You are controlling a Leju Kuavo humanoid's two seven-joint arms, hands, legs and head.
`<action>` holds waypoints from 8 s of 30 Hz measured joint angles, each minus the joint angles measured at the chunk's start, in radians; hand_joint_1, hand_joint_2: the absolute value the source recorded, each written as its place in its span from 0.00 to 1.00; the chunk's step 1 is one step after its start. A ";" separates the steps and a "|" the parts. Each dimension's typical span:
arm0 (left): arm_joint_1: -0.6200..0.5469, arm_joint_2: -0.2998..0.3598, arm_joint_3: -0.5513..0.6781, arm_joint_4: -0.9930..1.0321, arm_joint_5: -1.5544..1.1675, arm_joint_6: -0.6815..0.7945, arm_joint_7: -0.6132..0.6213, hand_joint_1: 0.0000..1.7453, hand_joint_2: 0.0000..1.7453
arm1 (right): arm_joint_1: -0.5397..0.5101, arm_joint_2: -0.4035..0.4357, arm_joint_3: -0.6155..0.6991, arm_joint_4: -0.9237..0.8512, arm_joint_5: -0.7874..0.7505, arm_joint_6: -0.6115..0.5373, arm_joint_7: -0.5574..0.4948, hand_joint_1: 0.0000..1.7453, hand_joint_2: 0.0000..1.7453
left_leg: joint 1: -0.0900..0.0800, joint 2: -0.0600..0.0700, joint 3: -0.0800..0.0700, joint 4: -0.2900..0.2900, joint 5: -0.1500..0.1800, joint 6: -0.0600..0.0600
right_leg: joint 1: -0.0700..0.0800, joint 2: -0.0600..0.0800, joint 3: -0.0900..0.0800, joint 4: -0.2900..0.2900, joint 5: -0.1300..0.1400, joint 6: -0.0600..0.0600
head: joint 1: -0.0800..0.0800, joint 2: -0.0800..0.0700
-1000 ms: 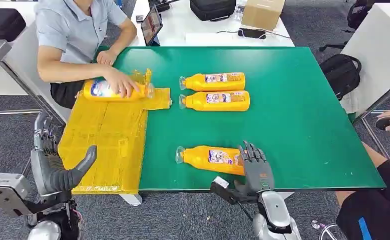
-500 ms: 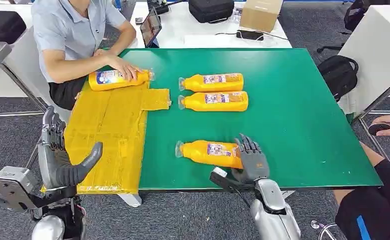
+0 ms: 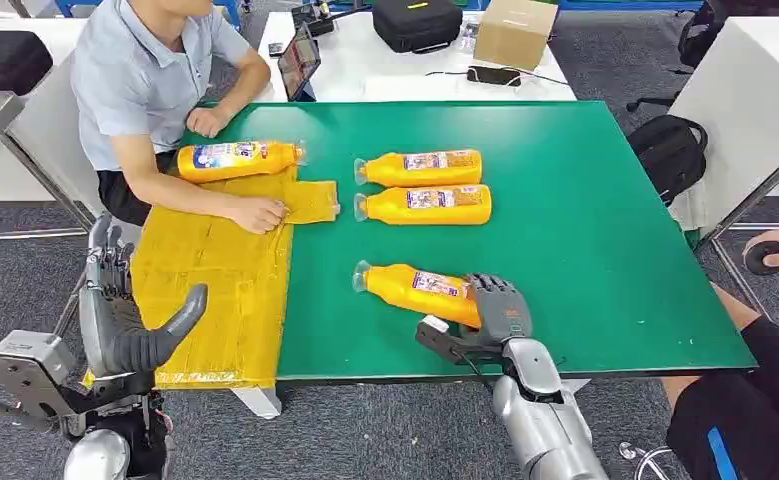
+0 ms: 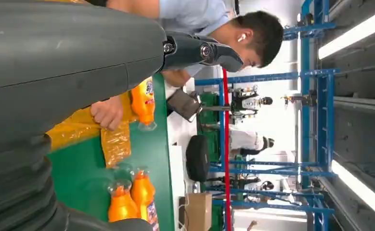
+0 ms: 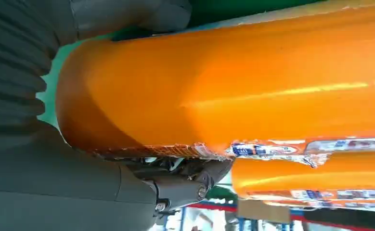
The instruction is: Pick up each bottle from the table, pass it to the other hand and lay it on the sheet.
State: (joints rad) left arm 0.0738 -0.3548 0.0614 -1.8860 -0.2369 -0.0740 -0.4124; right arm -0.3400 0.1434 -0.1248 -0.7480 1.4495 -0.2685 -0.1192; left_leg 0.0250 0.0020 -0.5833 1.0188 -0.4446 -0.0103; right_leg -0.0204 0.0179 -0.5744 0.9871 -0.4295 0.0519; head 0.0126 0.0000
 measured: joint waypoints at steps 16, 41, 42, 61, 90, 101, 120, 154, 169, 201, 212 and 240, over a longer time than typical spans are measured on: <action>-0.035 0.000 -0.015 0.330 -0.072 0.077 0.192 0.00 1.00 | 0.086 0.079 -0.065 -0.172 -0.557 0.142 -0.408 1.00 1.00 | 0.000 -0.002 -0.017 0.001 0.008 0.002 | 0.000 0.000 -0.002 0.002 0.007 0.002 | 0.000 0.000; 0.059 0.032 -0.277 0.277 0.009 -0.243 0.029 0.00 1.00 | 0.192 0.178 0.219 -0.496 -0.686 0.159 -0.517 1.00 1.00 | 0.000 -0.005 -0.027 0.001 0.008 0.002 | 0.000 -0.002 -0.011 0.002 0.006 0.002 | 0.000 0.000; 0.059 0.032 -0.277 0.277 0.018 -0.243 0.032 0.00 1.00 | 0.191 0.180 0.233 -0.489 -0.686 0.154 -0.518 1.00 1.00 | 0.000 -0.005 -0.027 0.001 0.008 0.002 | 0.000 -0.002 -0.011 0.002 0.006 0.002 | 0.000 0.000; 0.045 0.032 -0.264 0.263 0.237 -0.228 0.042 1.00 1.00 | 0.170 0.195 0.451 -0.322 -0.689 0.124 -0.543 1.00 1.00 | 0.001 -0.005 -0.028 0.001 0.008 0.002 | 0.000 -0.003 -0.012 0.002 0.006 0.002 | 0.001 0.000; 0.065 0.011 -0.157 0.346 0.394 -0.118 0.129 1.00 1.00 | 0.171 0.190 0.491 -0.167 -0.714 0.116 -0.526 0.00 0.00 | 0.000 -0.005 -0.029 0.001 0.008 0.002 | 0.000 -0.002 -0.014 0.002 0.006 0.002 | 0.001 0.000; -0.119 0.025 0.084 0.383 -0.444 0.133 0.205 1.00 1.00 | 0.187 0.187 0.491 -0.224 -0.746 0.154 -0.542 0.00 0.00 | 0.001 -0.005 -0.029 0.001 0.010 0.001 | 0.000 -0.003 -0.014 0.002 0.006 0.002 | 0.001 0.000; -0.396 0.193 0.050 0.775 -1.077 0.253 0.216 1.00 1.00 | 0.176 0.179 0.537 -0.225 -0.843 0.169 -0.545 0.00 0.00 | 0.001 -0.005 -0.030 0.001 0.011 0.000 | 0.000 -0.002 -0.015 0.003 0.006 0.002 | 0.001 0.000; -0.587 0.230 -0.193 1.172 -0.722 0.016 0.077 0.00 1.00 | 0.124 0.146 0.772 -0.183 -1.068 0.097 -0.545 0.00 0.00 | 0.000 -0.018 -0.020 0.000 0.015 0.002 | -0.001 -0.019 0.000 0.002 0.006 0.002 | 0.000 0.000; -0.446 0.090 -0.048 0.747 0.032 -0.164 0.120 0.00 1.00 | 0.136 0.097 0.880 -0.393 -1.120 -0.026 -0.545 0.00 0.00 | 0.000 -0.017 -0.030 0.001 0.015 0.002 | 0.000 -0.018 -0.011 0.002 0.007 0.002 | 0.000 0.000; -0.042 0.011 0.016 0.011 -0.339 0.302 0.102 0.00 1.00 | 0.366 0.071 0.180 -0.757 -0.138 -0.062 -0.181 0.00 1.00 | 0.000 -0.014 -0.035 0.001 0.015 0.002 | -0.001 -0.018 -0.015 0.002 0.007 0.002 | 0.000 0.000; -0.022 0.008 0.016 0.002 -0.321 0.281 0.110 0.00 1.00 | 0.279 0.029 0.070 -0.518 -0.001 -0.034 -0.034 0.00 1.00 | 0.000 -0.014 -0.036 0.001 0.015 0.002 | -0.001 -0.018 -0.016 0.002 0.007 0.002 | 0.000 0.000; -0.050 0.006 0.007 0.082 -0.250 0.222 0.104 0.00 1.00 | 0.068 -0.058 -0.052 -0.140 0.023 -0.181 -0.083 0.00 1.00 | 0.000 -0.012 -0.030 0.001 0.015 0.002 | -0.001 -0.016 -0.012 0.001 0.008 0.003 | 0.000 0.000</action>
State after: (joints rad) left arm 0.0242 -0.3490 0.0687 -1.8044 -0.4871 0.1484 -0.3086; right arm -0.2718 0.0858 -0.1766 -0.8878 1.4725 -0.4494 -0.2018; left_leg 0.0246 -0.0096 -0.6133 1.0197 -0.4297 -0.0079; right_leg -0.0210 0.0020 -0.5859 0.9885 -0.4214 0.0550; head 0.0122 0.0000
